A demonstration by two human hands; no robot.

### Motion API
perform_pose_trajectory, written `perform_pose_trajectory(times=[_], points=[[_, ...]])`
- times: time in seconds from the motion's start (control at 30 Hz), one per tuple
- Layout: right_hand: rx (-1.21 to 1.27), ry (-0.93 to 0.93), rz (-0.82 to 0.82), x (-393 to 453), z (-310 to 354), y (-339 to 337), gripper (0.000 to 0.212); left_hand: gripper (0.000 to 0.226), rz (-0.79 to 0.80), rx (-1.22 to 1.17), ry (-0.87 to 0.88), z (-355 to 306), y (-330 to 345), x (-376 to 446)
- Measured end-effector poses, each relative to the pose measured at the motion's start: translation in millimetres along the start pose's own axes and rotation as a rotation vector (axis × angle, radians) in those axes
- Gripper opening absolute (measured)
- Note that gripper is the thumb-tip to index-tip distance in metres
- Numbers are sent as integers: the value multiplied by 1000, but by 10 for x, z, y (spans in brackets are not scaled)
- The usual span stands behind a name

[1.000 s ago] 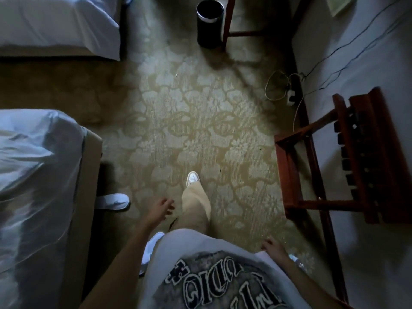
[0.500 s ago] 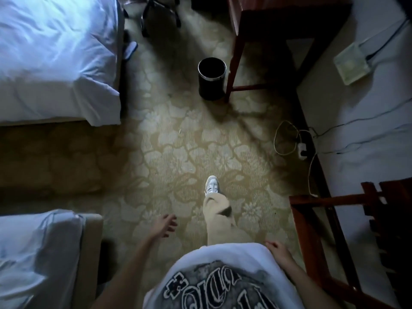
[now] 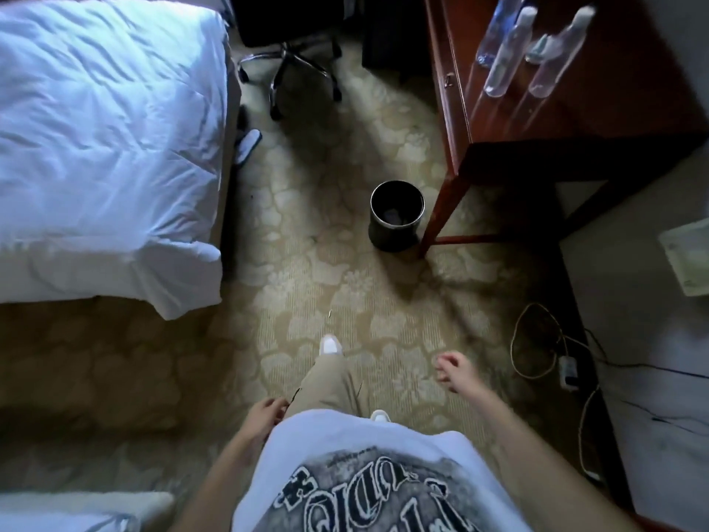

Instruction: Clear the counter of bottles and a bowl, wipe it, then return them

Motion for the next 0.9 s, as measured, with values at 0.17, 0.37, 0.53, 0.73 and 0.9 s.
perform_pose_trajectory(times=[0.17, 0.37, 0.53, 0.73, 0.9], points=[[86, 1, -68, 778, 1129, 21, 12, 27, 109, 171, 7, -906, -218, 1036], [80, 202, -155, 1307, 1596, -24, 25, 21, 173, 243, 119, -3245, -724, 1814], [186, 191, -243, 1635, 2527, -156, 22, 30, 119, 239, 298, -5334, -1038, 2309], [549, -82, -590, 2149, 4045, -843, 24, 24, 227, 283, 435, -7074, -551, 2759], [710, -164, -901, 2288, 4841, -1685, 61, 42, 388, 467, 743, -8535, 483, 2508]])
Point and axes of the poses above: each hand's wrist, its own x-axis towards the middle knuckle, its own y-axis out of the palm, z = x × y, the point moved 9 cm from there along x, towards the middle knuckle, and after that the axes turned 3 degrees about -z, right-handed, at the moved point
